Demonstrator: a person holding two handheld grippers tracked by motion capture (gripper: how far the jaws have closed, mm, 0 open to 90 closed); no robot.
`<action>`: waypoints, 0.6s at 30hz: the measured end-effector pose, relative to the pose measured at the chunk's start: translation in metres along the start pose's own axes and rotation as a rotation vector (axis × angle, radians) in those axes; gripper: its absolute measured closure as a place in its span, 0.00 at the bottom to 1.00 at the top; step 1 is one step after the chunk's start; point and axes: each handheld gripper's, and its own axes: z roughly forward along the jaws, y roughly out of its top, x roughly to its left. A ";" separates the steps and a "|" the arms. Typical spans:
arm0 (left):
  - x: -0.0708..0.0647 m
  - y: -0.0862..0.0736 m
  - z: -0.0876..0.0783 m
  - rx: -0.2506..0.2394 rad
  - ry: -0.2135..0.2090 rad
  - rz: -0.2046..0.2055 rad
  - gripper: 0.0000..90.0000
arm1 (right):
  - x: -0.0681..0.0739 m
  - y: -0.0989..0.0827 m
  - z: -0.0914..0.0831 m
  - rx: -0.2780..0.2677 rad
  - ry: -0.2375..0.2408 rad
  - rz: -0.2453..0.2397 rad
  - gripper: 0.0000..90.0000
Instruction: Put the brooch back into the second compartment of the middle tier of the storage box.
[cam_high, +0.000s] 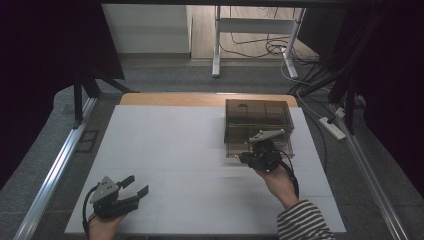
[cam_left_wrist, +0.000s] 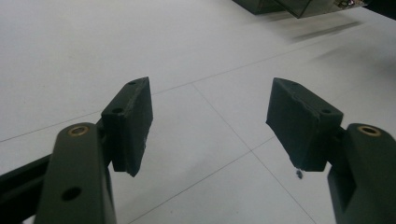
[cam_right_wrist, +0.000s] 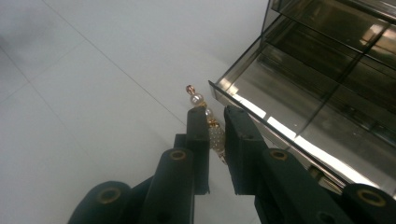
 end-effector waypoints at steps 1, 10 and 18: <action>0.000 0.000 0.000 0.000 0.000 0.000 0.35 | -0.001 0.000 -0.001 0.000 -0.001 0.001 0.89; 0.000 0.000 0.000 0.000 0.000 0.000 0.35 | -0.012 -0.004 -0.014 -0.015 -0.027 0.026 0.89; 0.000 0.000 0.000 0.000 0.001 0.000 0.35 | -0.025 -0.007 -0.028 -0.033 -0.064 0.051 0.89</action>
